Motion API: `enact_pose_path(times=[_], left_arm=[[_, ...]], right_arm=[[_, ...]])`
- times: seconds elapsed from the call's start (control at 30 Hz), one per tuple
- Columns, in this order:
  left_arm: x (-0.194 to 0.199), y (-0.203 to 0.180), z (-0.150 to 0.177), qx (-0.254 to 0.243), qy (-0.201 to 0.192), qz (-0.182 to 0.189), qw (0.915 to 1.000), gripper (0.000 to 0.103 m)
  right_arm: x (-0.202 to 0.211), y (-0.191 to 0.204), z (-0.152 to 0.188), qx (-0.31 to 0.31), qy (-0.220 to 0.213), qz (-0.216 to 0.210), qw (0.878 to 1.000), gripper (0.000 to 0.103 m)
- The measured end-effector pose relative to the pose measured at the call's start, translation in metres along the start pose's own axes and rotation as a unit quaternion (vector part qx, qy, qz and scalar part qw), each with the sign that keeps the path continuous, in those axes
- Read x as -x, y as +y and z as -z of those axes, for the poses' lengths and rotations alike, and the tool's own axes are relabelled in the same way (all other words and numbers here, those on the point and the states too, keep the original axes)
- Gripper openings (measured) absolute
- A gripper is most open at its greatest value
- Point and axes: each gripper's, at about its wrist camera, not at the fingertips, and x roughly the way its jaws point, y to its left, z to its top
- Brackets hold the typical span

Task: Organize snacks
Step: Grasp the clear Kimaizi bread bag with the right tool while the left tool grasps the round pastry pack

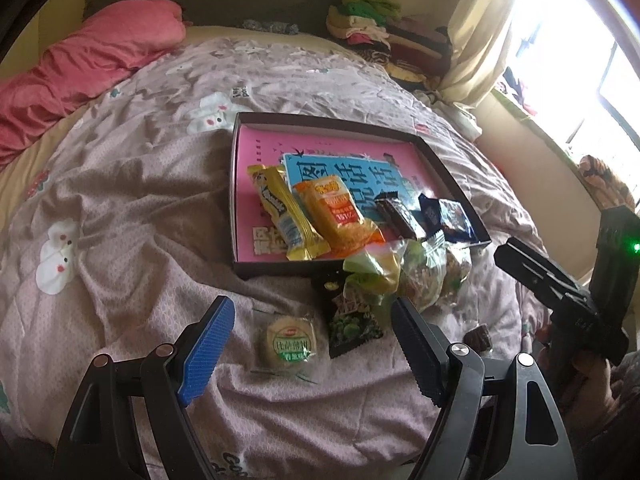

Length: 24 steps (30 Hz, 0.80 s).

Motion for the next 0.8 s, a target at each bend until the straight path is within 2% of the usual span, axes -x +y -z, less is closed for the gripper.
enact_pose_path(times=[0.43, 0.8], left_arm=[[-0.015, 0.0, 0.01, 0.003, 0.034, -0.01, 0.9994, 0.082], [-0.032, 0.002, 0.015, -0.003, 0.053, -0.028, 0.9982, 0.082]], right_arm=[[-0.001, 0.01, 0.009, 0.014, 0.019, -0.002, 1.0, 0.096], [-0.016, -0.003, 0.02, -0.01, 0.063, 0.039, 0.997, 0.096]])
